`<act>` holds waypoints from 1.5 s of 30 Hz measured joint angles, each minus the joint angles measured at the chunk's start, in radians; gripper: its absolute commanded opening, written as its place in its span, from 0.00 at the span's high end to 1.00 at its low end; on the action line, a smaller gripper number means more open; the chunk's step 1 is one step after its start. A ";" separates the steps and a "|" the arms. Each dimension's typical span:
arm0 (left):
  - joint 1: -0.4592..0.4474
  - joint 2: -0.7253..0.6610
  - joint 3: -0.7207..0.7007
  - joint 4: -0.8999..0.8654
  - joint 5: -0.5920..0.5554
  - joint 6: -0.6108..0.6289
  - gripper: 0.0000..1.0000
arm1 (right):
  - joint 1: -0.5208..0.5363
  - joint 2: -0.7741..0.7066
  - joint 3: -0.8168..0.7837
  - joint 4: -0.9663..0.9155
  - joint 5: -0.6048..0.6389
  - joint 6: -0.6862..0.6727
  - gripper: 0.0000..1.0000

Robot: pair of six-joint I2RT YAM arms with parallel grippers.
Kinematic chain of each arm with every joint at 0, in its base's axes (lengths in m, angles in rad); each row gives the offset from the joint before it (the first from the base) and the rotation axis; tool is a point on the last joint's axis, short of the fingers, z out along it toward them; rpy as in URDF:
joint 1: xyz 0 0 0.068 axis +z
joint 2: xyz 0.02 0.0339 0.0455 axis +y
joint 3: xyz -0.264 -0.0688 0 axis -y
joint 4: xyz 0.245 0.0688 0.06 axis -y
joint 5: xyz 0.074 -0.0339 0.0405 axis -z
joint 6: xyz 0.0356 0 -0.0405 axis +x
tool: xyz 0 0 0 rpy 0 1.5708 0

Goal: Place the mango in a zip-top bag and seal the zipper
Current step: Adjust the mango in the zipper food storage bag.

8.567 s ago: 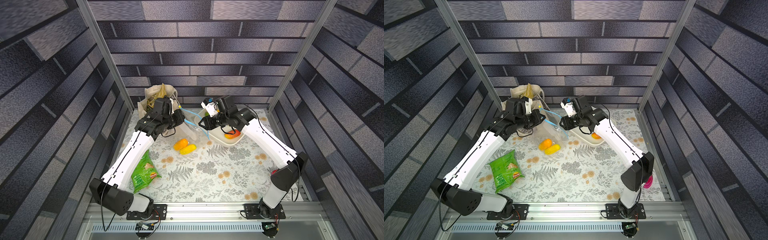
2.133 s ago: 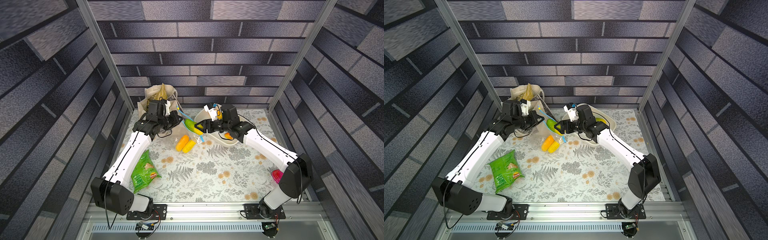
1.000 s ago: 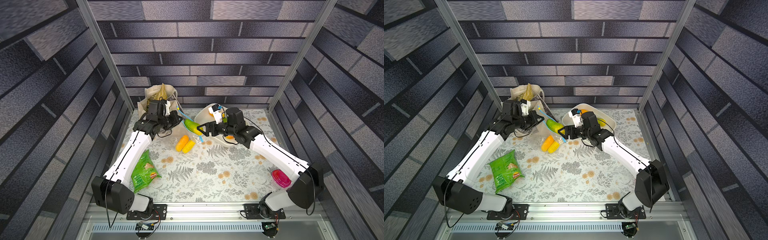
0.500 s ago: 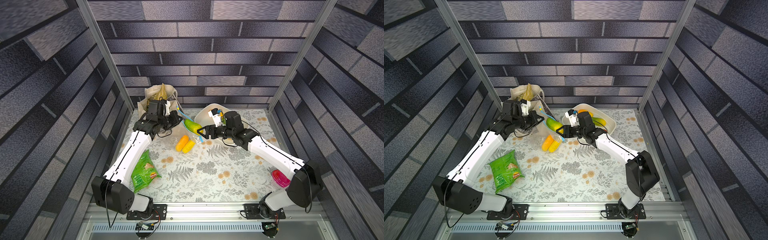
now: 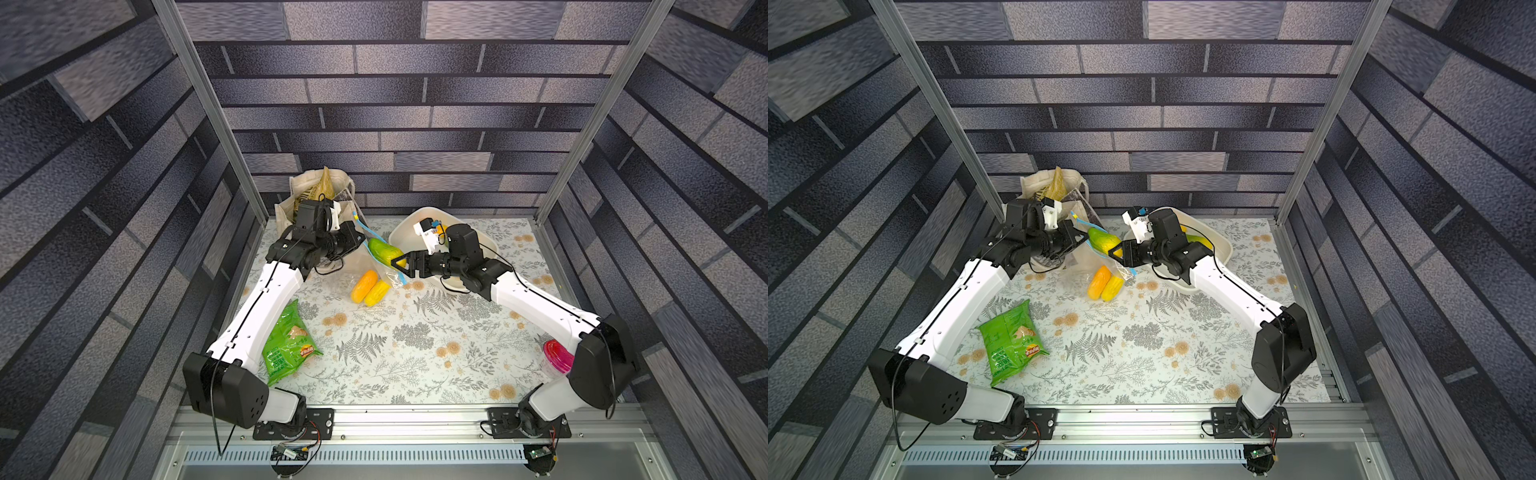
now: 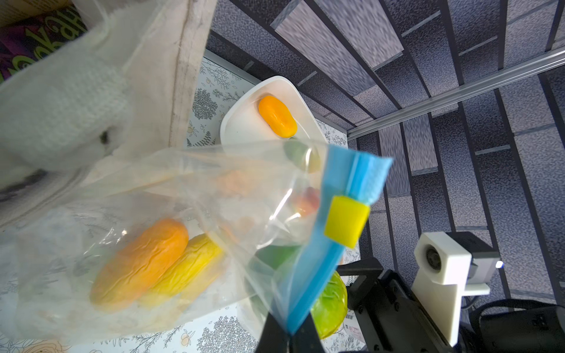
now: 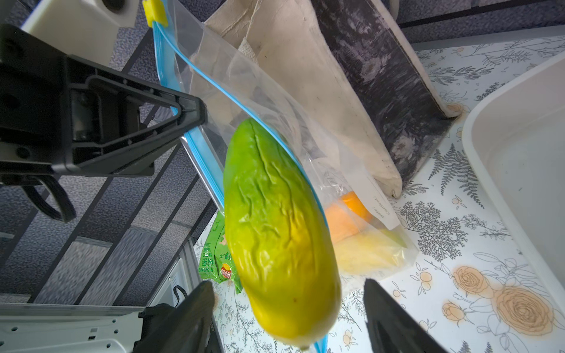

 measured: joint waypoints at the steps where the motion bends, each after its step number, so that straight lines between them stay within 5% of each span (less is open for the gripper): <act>1: 0.000 0.000 0.000 0.000 0.000 0.000 1.00 | 0.000 0.012 0.000 0.009 -0.006 0.008 0.29; 8: 0.000 0.000 0.000 0.000 0.000 0.000 1.00 | 0.008 0.086 0.051 0.008 -0.025 0.025 0.55; 20: 0.000 0.019 0.025 -0.002 0.003 0.000 1.00 | 0.042 0.153 0.474 -0.492 0.078 -0.291 0.60; 30: -0.003 0.019 0.024 -0.007 0.004 0.000 1.00 | 0.069 0.288 0.750 -0.869 0.118 -0.544 0.44; 35: -0.016 0.019 0.014 -0.003 0.012 0.000 1.00 | 0.100 0.367 0.935 -0.978 0.220 -0.607 0.46; 40: -0.021 0.016 0.012 -0.003 0.018 0.000 1.00 | 0.112 0.385 0.933 -0.969 0.262 -0.596 0.46; 45: -0.018 0.003 0.005 -0.003 0.018 0.000 1.00 | 0.112 0.304 0.746 -0.840 0.280 -0.522 0.21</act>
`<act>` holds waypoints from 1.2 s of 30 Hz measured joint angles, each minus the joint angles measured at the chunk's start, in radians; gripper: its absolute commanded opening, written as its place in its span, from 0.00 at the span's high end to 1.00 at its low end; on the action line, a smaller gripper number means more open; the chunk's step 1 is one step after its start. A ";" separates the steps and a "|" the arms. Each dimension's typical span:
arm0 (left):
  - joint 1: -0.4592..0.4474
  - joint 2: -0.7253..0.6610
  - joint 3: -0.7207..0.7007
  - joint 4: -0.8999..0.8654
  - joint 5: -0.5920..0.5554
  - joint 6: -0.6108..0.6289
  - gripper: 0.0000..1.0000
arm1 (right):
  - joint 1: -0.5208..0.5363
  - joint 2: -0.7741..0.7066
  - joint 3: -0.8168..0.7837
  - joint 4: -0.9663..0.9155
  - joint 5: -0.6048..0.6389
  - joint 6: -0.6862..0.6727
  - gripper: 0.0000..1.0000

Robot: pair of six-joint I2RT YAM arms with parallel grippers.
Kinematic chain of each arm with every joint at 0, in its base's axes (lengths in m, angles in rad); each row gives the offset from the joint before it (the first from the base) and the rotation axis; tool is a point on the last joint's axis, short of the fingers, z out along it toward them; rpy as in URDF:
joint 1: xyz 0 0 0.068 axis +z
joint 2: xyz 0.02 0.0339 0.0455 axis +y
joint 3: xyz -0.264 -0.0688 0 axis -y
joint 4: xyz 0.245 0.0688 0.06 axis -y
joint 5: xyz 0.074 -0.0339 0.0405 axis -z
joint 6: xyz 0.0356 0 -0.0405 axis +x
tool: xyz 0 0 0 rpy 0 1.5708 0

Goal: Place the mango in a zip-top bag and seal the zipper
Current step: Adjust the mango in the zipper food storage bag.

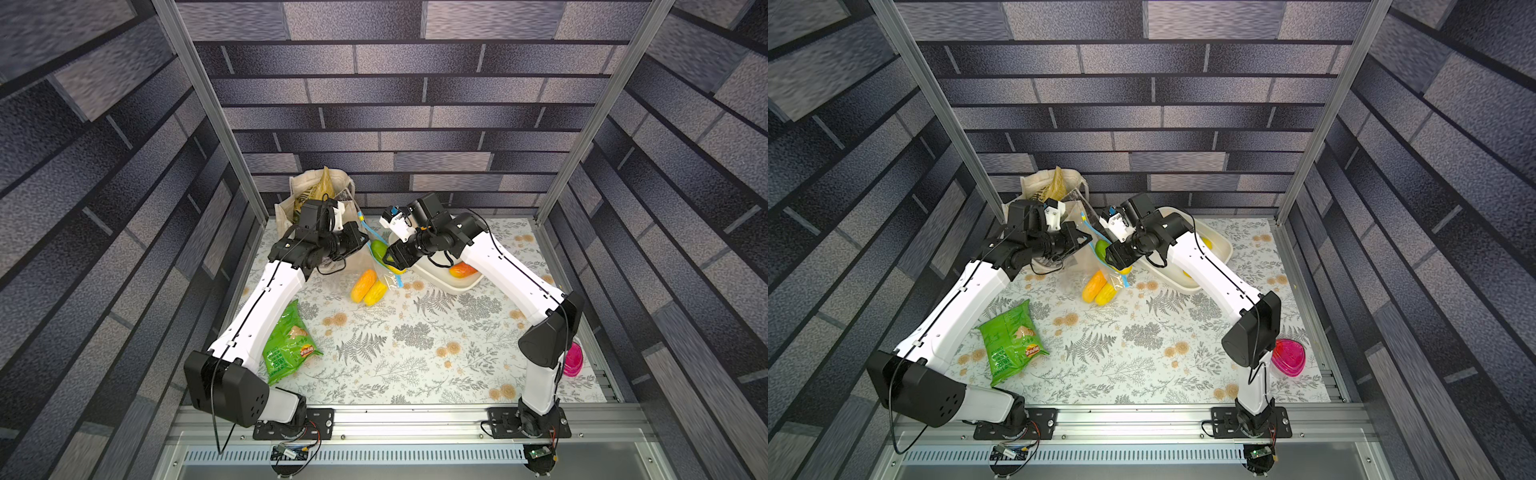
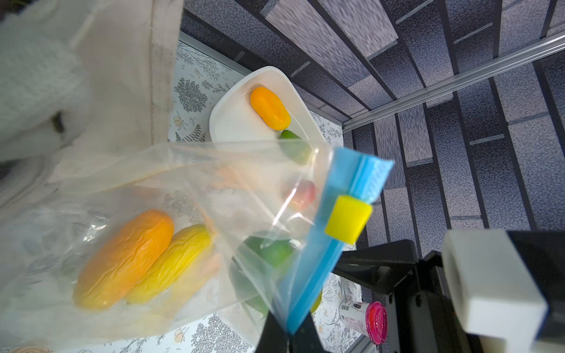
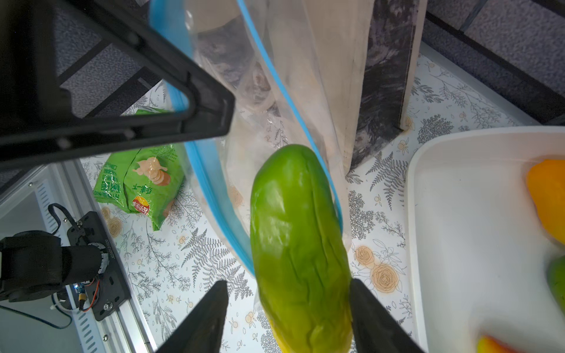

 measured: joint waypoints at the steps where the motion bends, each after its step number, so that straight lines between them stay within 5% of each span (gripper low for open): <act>1: 0.002 0.000 0.000 0.000 0.001 0.000 1.00 | 0.000 -0.030 -0.049 0.031 0.003 0.016 0.17; 6: 0.011 0.000 -0.006 0.000 0.005 0.000 1.00 | -0.027 -0.256 -0.326 0.251 0.000 0.132 0.05; 10: 0.011 0.000 -0.006 0.000 0.005 0.000 1.00 | -0.092 -0.459 -0.630 0.494 -0.070 0.265 0.07; 16: 0.011 0.001 -0.006 0.000 0.008 0.000 1.00 | -0.123 -0.377 -0.799 0.757 -0.182 0.430 0.10; 18: 0.011 0.002 -0.006 0.000 0.008 0.000 1.00 | -0.124 -0.357 -0.860 0.814 -0.203 0.463 0.20; 28: 0.011 0.008 -0.005 0.000 0.007 0.000 1.00 | -0.132 -0.267 -0.880 1.049 -0.343 0.589 0.35; 32: 0.011 0.008 -0.005 0.000 0.007 0.000 1.00 | -0.132 -0.244 -0.839 1.054 -0.367 0.589 0.48; 36: 0.011 0.012 0.001 0.000 0.007 0.000 1.00 | -0.131 -0.238 -0.759 0.996 -0.374 0.565 0.51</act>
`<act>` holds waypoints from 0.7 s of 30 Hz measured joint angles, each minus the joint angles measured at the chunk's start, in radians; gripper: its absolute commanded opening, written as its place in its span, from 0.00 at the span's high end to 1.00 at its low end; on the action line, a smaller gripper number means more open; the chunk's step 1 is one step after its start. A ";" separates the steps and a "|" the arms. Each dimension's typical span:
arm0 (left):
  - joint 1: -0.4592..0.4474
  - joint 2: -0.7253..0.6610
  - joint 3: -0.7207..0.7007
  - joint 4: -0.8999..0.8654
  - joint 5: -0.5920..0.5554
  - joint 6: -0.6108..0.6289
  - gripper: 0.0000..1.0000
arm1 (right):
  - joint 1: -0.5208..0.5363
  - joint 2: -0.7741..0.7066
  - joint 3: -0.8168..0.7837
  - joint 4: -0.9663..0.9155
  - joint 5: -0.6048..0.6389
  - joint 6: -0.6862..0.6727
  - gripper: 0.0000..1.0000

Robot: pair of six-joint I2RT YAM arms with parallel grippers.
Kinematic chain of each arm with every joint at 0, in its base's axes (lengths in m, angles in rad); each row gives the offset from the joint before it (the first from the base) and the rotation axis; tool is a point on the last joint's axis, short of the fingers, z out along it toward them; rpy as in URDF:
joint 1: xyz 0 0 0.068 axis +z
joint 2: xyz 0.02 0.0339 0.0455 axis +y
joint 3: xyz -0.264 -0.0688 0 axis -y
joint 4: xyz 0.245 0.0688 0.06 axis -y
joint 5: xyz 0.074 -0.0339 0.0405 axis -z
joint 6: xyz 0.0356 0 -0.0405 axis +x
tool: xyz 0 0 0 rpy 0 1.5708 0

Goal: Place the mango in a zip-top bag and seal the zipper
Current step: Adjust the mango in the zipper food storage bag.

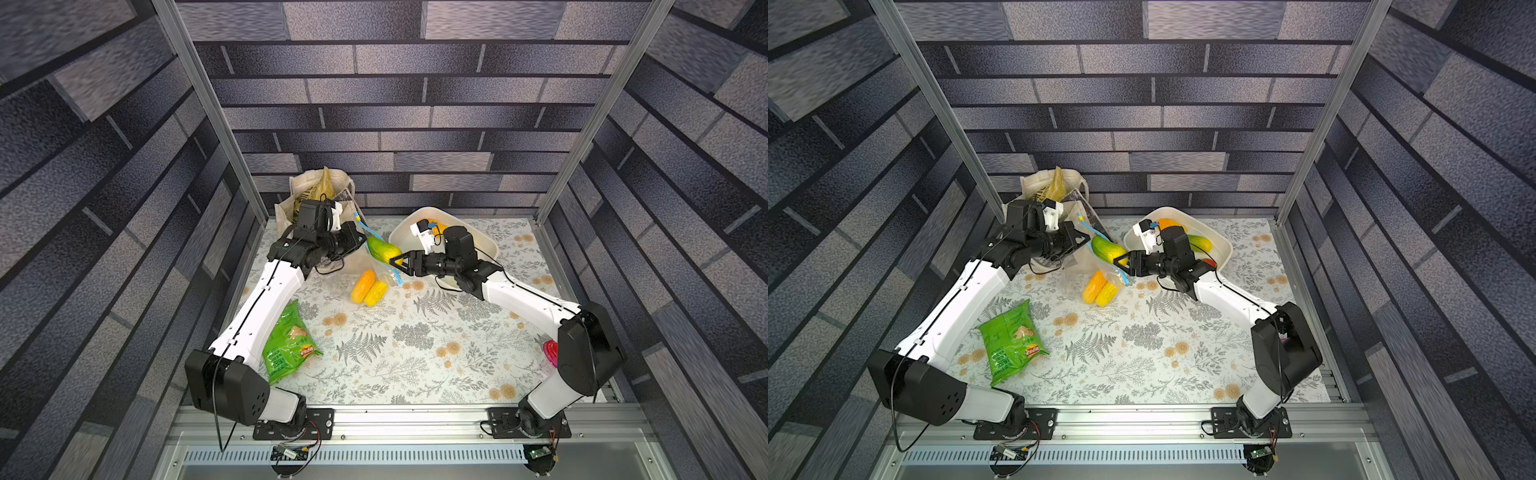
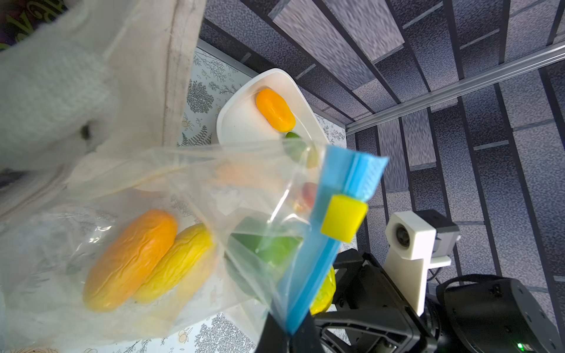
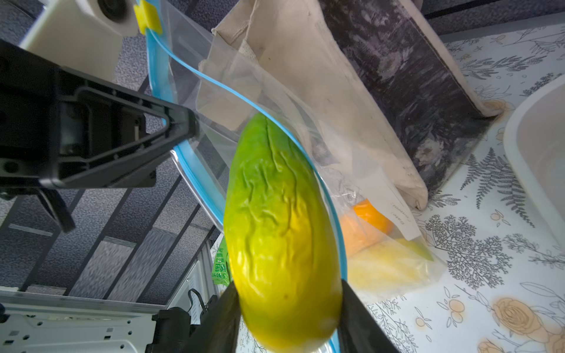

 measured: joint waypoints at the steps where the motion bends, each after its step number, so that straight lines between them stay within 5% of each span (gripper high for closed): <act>1: 0.000 0.000 0.000 0.000 0.000 0.000 1.00 | 0.000 0.000 0.026 -0.026 0.001 -0.014 0.51; 6: 0.000 0.000 0.004 0.000 0.000 0.000 1.00 | 0.011 0.026 0.179 -0.216 0.005 -0.114 0.53; 14: 0.002 0.000 0.019 -0.012 -0.003 0.000 1.00 | 0.045 0.197 0.653 -0.774 0.107 -0.392 0.56; 21: 0.002 0.000 0.019 -0.027 -0.003 0.001 1.00 | 0.098 0.211 0.777 -1.017 0.238 -0.531 0.56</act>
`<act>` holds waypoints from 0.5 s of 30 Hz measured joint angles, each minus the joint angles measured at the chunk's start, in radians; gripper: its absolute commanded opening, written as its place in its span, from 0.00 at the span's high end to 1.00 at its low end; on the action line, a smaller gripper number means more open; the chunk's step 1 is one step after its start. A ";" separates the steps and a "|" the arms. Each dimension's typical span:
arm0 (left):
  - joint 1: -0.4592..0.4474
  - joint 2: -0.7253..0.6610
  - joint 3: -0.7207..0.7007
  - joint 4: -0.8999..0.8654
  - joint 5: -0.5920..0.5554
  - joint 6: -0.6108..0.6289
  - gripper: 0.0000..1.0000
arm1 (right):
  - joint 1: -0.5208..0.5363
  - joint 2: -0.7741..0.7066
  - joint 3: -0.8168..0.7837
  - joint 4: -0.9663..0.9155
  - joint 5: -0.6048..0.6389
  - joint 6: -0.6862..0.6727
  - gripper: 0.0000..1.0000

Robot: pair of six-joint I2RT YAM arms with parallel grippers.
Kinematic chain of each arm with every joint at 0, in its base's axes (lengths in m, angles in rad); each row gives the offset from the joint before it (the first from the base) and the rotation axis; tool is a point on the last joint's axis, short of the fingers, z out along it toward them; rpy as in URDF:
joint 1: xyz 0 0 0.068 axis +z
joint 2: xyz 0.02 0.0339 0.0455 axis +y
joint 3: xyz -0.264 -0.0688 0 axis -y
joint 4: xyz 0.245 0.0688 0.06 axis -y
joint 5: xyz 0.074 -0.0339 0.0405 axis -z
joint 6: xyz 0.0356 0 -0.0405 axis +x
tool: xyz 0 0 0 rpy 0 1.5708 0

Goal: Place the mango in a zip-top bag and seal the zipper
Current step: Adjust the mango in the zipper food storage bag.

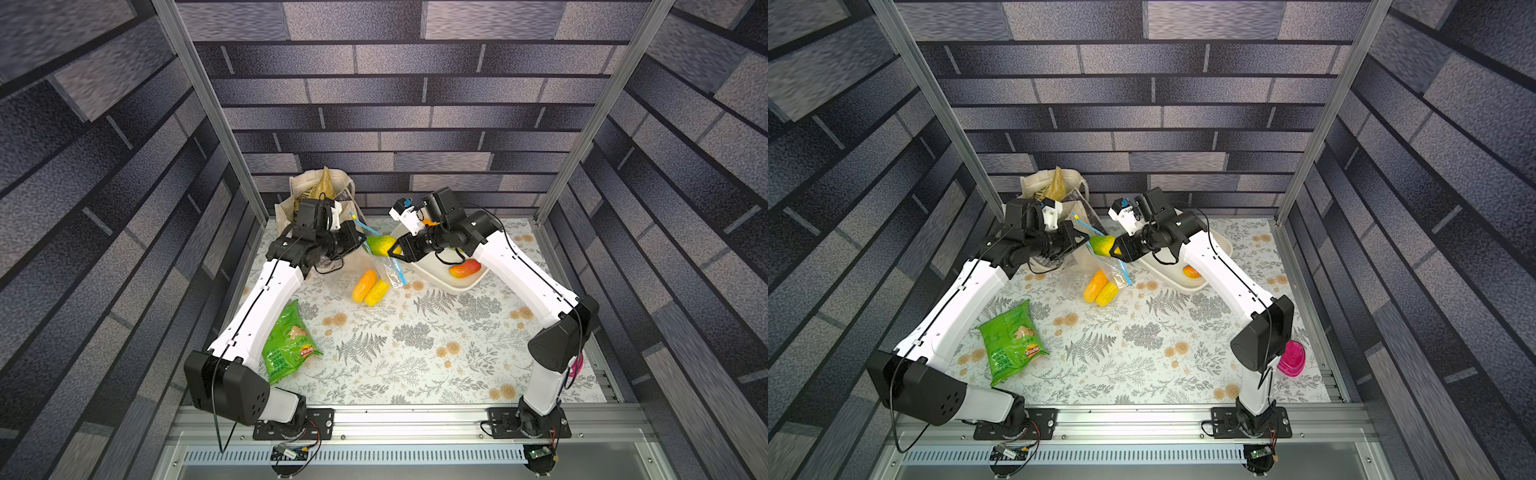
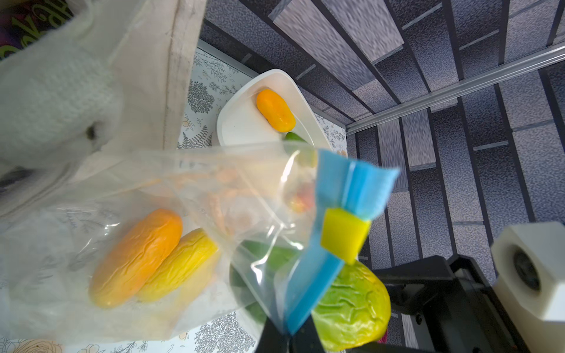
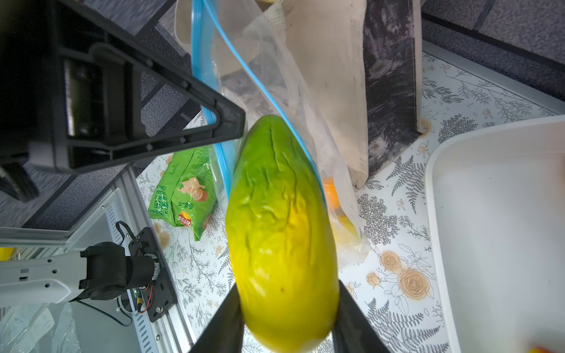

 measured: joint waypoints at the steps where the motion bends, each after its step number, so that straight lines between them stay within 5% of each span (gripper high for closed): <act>1: 0.000 0.000 0.000 0.000 0.000 0.000 1.00 | 0.010 -0.001 0.000 -0.024 0.008 -0.023 0.55; 8: -0.002 0.000 0.000 0.001 0.001 0.000 1.00 | 0.081 0.041 0.116 -0.177 0.122 -0.145 0.60; 15: -0.005 -0.010 -0.012 0.002 0.000 0.003 1.00 | 0.105 0.089 0.198 -0.192 0.270 -0.116 0.55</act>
